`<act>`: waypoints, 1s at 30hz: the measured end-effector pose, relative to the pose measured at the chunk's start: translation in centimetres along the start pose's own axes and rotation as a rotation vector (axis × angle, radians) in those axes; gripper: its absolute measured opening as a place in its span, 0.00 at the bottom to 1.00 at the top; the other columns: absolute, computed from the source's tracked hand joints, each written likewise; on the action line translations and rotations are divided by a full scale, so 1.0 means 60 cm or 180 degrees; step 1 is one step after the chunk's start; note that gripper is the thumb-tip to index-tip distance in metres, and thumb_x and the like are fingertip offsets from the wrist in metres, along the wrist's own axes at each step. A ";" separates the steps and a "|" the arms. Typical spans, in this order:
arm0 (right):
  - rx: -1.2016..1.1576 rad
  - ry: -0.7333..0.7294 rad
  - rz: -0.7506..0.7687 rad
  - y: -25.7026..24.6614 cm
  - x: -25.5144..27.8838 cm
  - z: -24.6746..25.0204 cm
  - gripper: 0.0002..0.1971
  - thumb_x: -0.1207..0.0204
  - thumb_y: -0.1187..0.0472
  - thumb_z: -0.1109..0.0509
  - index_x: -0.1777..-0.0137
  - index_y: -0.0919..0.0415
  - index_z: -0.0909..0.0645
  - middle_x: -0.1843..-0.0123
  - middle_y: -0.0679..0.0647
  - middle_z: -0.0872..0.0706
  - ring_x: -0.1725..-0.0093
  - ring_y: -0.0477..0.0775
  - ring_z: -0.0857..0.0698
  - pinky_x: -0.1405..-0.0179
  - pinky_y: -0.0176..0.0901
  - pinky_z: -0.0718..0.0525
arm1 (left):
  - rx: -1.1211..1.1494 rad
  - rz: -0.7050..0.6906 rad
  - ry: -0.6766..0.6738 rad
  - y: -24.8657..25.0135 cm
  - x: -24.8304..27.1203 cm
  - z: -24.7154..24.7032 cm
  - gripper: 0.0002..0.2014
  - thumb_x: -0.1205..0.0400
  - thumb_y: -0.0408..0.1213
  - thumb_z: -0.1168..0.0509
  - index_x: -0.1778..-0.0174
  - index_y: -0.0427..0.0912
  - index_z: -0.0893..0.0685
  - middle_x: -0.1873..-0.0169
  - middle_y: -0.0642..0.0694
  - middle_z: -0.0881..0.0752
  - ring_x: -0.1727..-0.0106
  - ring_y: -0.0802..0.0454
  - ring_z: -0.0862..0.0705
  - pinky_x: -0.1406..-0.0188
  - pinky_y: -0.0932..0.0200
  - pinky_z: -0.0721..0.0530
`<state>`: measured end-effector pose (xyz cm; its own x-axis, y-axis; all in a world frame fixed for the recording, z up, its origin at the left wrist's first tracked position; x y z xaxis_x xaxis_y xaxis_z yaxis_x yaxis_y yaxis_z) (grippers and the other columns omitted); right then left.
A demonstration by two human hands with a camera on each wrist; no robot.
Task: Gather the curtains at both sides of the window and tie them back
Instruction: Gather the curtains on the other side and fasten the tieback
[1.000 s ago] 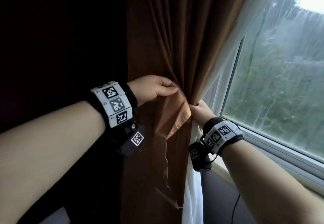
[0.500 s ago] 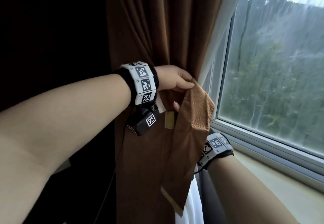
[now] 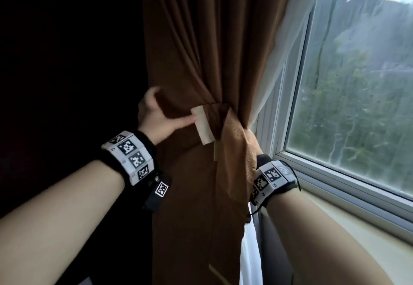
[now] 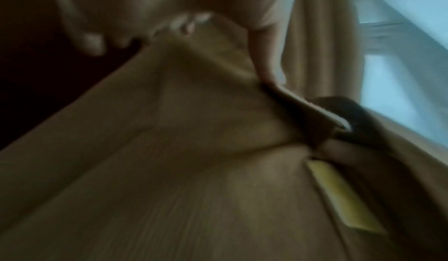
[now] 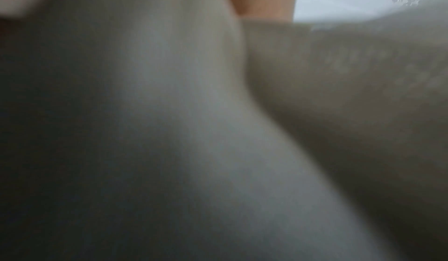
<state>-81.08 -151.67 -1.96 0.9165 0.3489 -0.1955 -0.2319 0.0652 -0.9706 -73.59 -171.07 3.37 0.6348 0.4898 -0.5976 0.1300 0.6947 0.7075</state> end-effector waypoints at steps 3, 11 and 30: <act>-0.0028 0.0114 -0.0204 0.019 -0.025 0.003 0.21 0.17 0.68 0.43 0.25 0.73 0.36 0.25 0.68 0.29 0.26 0.62 0.29 0.36 0.35 0.32 | 0.0439 0.1202 -0.0724 -0.107 -0.011 -0.051 0.80 0.68 0.63 0.19 0.20 0.55 0.56 0.20 0.50 0.42 0.20 0.49 0.41 0.20 0.47 0.39; -0.0332 0.0163 -0.0198 0.019 -0.025 0.008 0.23 0.18 0.61 0.39 0.26 0.70 0.33 0.27 0.66 0.26 0.29 0.56 0.26 0.24 0.39 0.36 | 0.2391 0.1837 -0.1218 -0.161 -0.059 -0.105 0.43 0.42 0.41 0.18 0.30 0.48 0.26 0.40 0.45 0.14 0.45 0.46 0.12 0.48 0.42 0.13; 0.0193 0.0365 0.0433 -0.019 -0.008 -0.018 0.26 0.22 0.64 0.34 0.26 0.67 0.36 0.39 0.57 0.25 0.43 0.46 0.29 0.42 0.33 0.31 | 0.1892 0.1115 -0.0858 0.028 0.036 -0.072 0.06 0.45 0.31 0.33 0.73 0.38 0.15 0.82 0.52 0.15 0.79 0.55 0.18 0.68 0.62 0.21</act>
<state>-80.92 -152.94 -0.92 0.9057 0.2498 -0.3425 -0.3723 0.0822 -0.9245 -75.29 -166.59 1.66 0.8699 0.4310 -0.2400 0.2274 0.0814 0.9704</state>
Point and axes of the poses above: each hand's wrist, its own x-axis away from the middle knuckle, its own z-axis out of the back of the hand, y = z × x, the point moved 5 cm from there along -x, towards the middle knuckle
